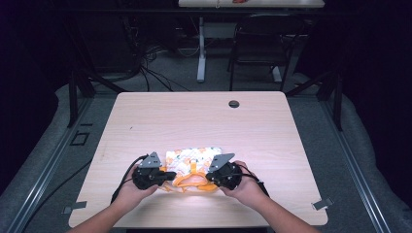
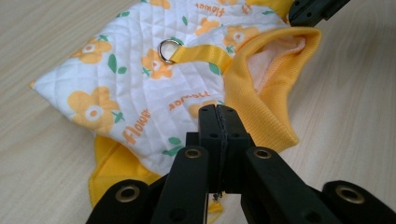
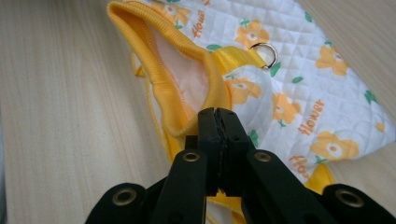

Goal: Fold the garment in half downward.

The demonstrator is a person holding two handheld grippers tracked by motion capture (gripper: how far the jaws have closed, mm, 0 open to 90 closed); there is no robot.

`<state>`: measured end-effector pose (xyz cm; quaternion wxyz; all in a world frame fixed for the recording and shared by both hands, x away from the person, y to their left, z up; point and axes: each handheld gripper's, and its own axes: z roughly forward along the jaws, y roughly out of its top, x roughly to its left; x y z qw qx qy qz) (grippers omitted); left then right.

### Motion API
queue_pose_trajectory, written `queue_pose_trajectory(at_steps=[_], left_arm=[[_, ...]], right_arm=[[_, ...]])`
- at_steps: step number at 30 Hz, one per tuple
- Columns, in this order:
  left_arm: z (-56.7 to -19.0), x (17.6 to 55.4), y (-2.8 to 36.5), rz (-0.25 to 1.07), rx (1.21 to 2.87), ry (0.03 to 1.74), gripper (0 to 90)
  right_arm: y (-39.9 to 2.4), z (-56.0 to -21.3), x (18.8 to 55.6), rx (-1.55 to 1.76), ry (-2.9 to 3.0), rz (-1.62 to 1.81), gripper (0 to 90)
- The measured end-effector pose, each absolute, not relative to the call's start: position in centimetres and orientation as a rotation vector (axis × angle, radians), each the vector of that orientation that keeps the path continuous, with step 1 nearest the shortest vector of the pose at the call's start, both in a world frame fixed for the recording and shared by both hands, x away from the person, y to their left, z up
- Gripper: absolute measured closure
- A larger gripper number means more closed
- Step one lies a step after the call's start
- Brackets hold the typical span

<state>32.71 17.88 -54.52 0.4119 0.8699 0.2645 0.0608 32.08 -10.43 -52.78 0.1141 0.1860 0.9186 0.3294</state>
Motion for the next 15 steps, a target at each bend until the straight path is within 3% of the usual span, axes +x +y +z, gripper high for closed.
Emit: queue_pose_trajectory(at_steps=[15], left_arm=[[-56.8, 32.3, 18.1, 0.162, 2.239, 0.676, 89.7]], right_arm=[[-10.2, -55.4, 31.6, 0.558, 2.760, 0.906, 89.5]])
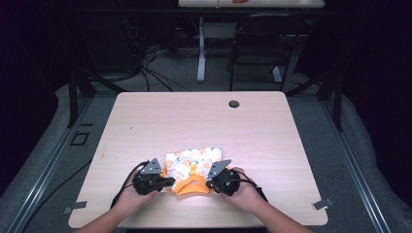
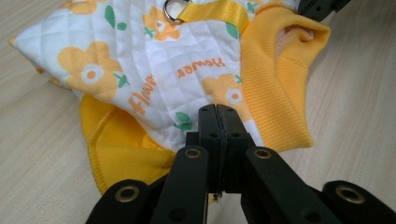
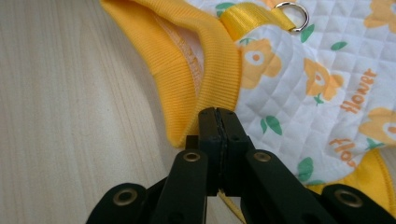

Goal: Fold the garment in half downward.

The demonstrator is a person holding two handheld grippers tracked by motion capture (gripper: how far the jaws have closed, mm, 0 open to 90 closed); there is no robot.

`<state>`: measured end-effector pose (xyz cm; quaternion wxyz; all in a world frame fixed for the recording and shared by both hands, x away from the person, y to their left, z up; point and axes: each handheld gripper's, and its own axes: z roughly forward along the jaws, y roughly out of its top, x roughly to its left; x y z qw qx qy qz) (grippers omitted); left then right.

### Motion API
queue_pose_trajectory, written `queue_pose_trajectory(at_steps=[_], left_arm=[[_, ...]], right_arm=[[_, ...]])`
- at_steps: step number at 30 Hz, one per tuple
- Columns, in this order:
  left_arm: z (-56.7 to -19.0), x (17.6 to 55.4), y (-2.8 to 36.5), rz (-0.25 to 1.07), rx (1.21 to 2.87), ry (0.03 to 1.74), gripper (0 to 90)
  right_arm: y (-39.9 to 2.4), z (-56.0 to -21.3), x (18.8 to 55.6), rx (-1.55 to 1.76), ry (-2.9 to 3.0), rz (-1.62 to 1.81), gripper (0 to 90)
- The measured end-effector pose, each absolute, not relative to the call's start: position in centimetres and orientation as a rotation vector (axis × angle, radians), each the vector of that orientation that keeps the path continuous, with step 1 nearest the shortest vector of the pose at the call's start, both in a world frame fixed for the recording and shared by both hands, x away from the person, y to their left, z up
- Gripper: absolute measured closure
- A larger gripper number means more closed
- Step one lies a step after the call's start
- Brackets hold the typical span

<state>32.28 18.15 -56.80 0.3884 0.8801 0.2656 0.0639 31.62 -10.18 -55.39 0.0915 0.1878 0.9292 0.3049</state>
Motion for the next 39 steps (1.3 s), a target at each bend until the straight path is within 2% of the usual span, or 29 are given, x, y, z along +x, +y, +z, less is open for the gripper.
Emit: queue_pose_trajectory(at_steps=[39], left_arm=[[-57.3, 33.9, 18.0, 0.163, 2.208, 0.739, 89.7]], right_arm=[[-10.4, -55.9, 32.8, 0.625, 2.761, 0.942, 89.6]])
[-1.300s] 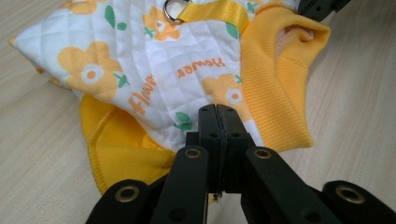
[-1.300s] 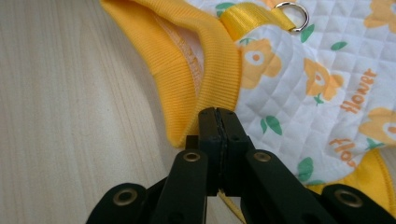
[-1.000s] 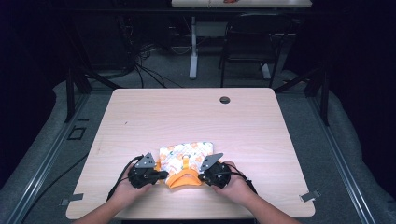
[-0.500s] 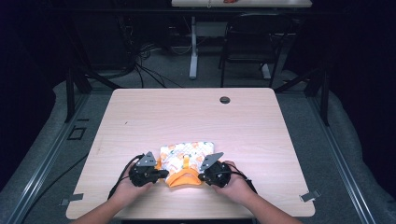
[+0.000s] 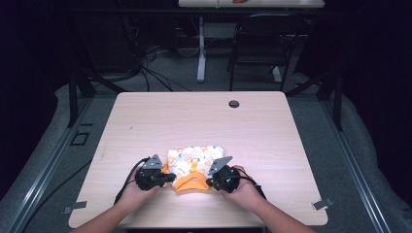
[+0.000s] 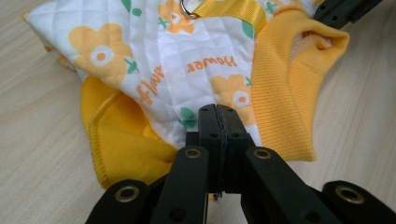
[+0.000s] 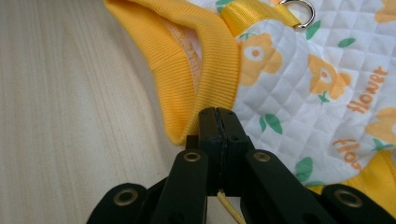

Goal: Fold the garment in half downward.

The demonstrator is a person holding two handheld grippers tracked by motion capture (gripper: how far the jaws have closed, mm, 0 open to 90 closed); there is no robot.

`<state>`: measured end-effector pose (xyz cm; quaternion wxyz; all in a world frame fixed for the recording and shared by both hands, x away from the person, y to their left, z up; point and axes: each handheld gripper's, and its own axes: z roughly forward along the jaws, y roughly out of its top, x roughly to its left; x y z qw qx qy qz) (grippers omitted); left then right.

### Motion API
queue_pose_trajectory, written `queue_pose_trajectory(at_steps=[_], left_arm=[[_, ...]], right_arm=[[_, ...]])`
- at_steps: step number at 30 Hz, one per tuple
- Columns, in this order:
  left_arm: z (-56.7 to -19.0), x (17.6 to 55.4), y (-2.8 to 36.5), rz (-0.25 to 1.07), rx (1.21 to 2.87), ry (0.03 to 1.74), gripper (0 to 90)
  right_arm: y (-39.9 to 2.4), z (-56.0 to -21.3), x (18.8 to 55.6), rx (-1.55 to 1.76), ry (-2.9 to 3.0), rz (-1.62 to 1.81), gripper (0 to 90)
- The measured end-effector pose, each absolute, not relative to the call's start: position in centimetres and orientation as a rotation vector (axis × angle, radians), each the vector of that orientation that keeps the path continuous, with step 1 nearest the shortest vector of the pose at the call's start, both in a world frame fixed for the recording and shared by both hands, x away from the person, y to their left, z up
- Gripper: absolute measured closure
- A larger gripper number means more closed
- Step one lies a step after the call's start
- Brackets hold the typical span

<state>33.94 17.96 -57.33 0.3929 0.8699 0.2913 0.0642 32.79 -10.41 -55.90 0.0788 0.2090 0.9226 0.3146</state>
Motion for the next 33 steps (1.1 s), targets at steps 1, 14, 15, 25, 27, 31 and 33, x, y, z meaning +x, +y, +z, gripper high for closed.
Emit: queue_pose_trajectory(at_steps=[1, 14, 15, 25, 27, 31, 33], left_arm=[[-57.3, 34.1, 18.0, 0.165, 2.207, 0.739, 89.8], [-57.3, 36.1, 17.6, 0.203, 2.190, 0.792, 89.8], [-57.4, 36.3, 17.7, 0.203, 2.182, 0.797, 89.8], [-57.4, 38.6, 17.6, 0.224, 2.165, 0.836, 89.7], [-57.4, 39.1, 17.5, 0.235, 2.165, 0.842, 89.7], [-57.6, 39.9, 17.5, 0.239, 2.134, 0.873, 89.8], [-57.6, 40.3, 17.6, 0.249, 2.134, 0.878, 89.8]], right_arm=[[-10.4, -55.9, 32.9, 0.629, 2.758, 0.942, 89.7], [-10.1, -55.9, 34.7, 0.681, 2.724, 0.928, 89.6], [-10.1, -55.9, 34.9, 0.683, 2.725, 0.925, 89.6], [-9.8, -55.8, 36.9, 0.724, 2.709, 0.907, 89.6], [-9.8, -55.8, 37.4, 0.731, 2.707, 0.906, 89.5], [-9.7, -55.9, 38.2, 0.761, 2.688, 0.910, 89.5], [-9.8, -55.9, 38.6, 0.768, 2.684, 0.915, 89.5]])
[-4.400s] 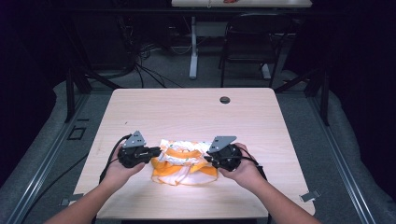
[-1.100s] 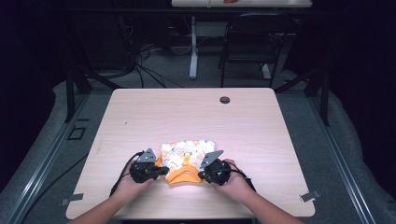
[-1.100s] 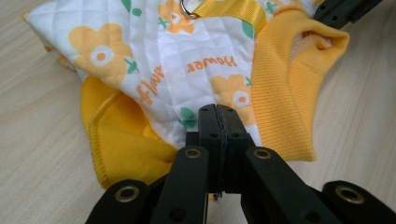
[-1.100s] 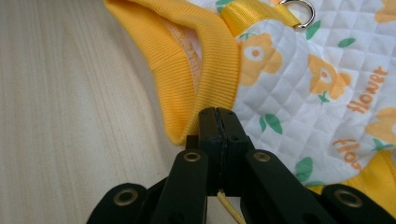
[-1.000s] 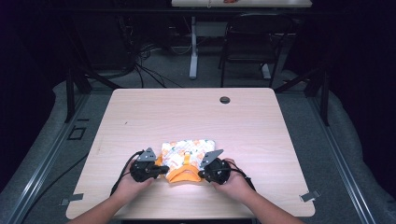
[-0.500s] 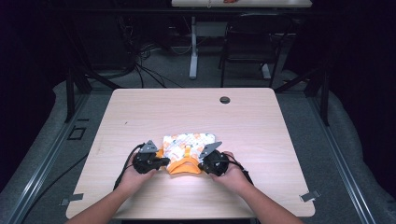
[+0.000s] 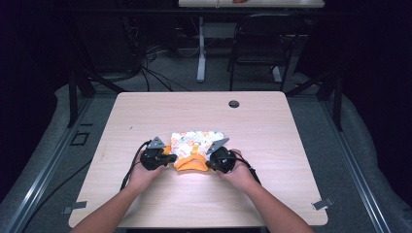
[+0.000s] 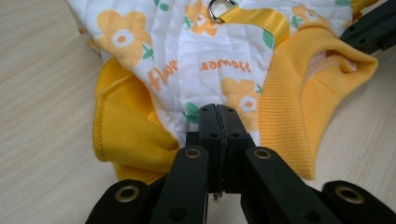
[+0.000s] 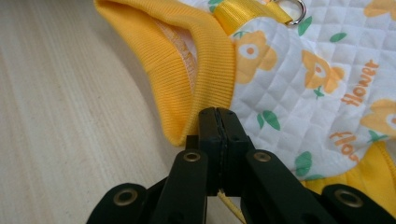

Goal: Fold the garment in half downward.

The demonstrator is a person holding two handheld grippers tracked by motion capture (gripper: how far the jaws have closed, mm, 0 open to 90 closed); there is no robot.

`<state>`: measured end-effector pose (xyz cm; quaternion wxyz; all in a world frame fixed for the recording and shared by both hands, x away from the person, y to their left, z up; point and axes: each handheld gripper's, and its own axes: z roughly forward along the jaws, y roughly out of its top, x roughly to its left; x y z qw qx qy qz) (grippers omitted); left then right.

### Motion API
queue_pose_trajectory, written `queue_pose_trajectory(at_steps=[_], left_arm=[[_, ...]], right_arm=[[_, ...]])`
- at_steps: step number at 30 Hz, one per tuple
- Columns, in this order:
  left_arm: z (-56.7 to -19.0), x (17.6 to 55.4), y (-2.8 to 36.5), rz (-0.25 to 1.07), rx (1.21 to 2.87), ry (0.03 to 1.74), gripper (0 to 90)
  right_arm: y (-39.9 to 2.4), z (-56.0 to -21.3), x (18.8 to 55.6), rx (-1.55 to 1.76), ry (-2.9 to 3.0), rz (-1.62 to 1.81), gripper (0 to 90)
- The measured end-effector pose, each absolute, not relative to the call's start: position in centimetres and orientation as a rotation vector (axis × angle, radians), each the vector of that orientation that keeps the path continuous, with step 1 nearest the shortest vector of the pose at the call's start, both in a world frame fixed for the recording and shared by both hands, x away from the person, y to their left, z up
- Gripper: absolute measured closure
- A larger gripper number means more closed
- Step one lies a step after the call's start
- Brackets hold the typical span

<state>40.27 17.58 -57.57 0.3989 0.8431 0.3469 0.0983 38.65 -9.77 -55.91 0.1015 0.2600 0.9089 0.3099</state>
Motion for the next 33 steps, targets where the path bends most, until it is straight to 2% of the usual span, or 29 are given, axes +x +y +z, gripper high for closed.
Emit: queue_pose_trajectory(at_steps=[12, 19, 28, 33], left_arm=[[-57.8, 41.2, 17.3, 0.271, 2.092, 0.921, 89.6], [-57.6, 41.2, 17.3, 0.283, 2.091, 0.927, 88.7], [-56.3, 39.6, 18.5, 0.296, 2.067, 0.922, 81.7], [-56.3, 37.8, 19.2, 0.284, 2.077, 0.904, 74.8]], right_arm=[[-10.5, -56.3, 40.2, 0.846, 2.636, 0.930, 87.9], [-10.2, -56.2, 39.9, 0.838, 2.634, 0.915, 86.7], [-10.5, -55.0, 38.0, 0.787, 2.630, 0.946, 84.6], [-11.2, -54.5, 36.0, 0.762, 2.640, 0.960, 80.0]])
